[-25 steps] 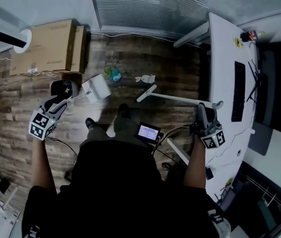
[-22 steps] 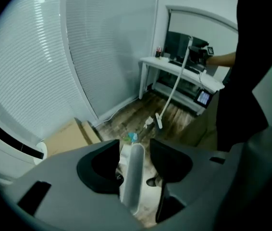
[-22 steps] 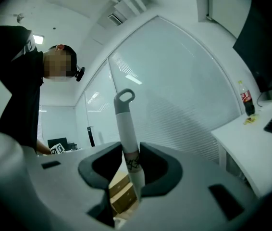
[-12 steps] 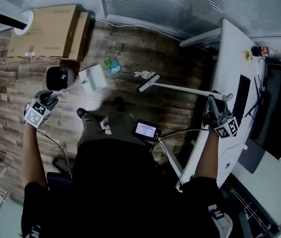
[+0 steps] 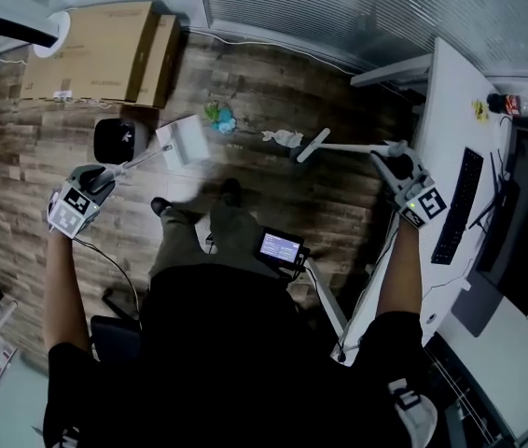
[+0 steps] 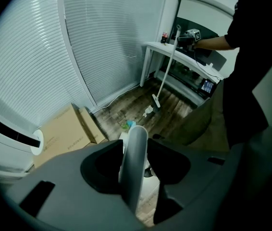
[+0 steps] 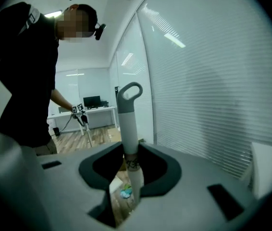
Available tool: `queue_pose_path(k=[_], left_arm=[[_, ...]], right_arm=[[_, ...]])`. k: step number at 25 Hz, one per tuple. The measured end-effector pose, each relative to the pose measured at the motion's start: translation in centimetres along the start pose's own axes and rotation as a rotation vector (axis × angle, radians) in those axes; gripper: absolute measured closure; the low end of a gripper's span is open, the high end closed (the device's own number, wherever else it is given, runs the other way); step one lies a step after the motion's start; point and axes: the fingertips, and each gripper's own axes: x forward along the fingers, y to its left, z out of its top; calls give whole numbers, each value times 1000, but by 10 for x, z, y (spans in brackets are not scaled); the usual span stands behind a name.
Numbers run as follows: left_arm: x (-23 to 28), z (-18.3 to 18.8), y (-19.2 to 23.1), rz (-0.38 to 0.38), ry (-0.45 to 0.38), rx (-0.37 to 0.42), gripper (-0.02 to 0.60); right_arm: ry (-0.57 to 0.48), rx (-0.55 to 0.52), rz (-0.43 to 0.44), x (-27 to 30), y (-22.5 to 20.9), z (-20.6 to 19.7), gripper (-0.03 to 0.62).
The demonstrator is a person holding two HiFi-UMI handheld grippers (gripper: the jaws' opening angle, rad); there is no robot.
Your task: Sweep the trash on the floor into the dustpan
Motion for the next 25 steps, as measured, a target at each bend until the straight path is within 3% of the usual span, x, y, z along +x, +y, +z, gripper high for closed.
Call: queue_pose_path(k=[2,5,10,13,25], left_arm=[[0,-2,-2,0,-1,-4,433],[-1,-6,-6,0,-4,-9,433],[-2,-8,-5,3,-27,5,433],[-3,-7,-2,8,-35,11,434],[0,-7,-5,5,-14,-19,436]], right_arm=[[17,-23,50,44,13,-14,488],[18,-19,43,99,28,-36,487],[-155,75,-141,138,19,-22,484],[-182,91,-186,161,18,-13,484],[-219,22,-5,259,82,29,490]])
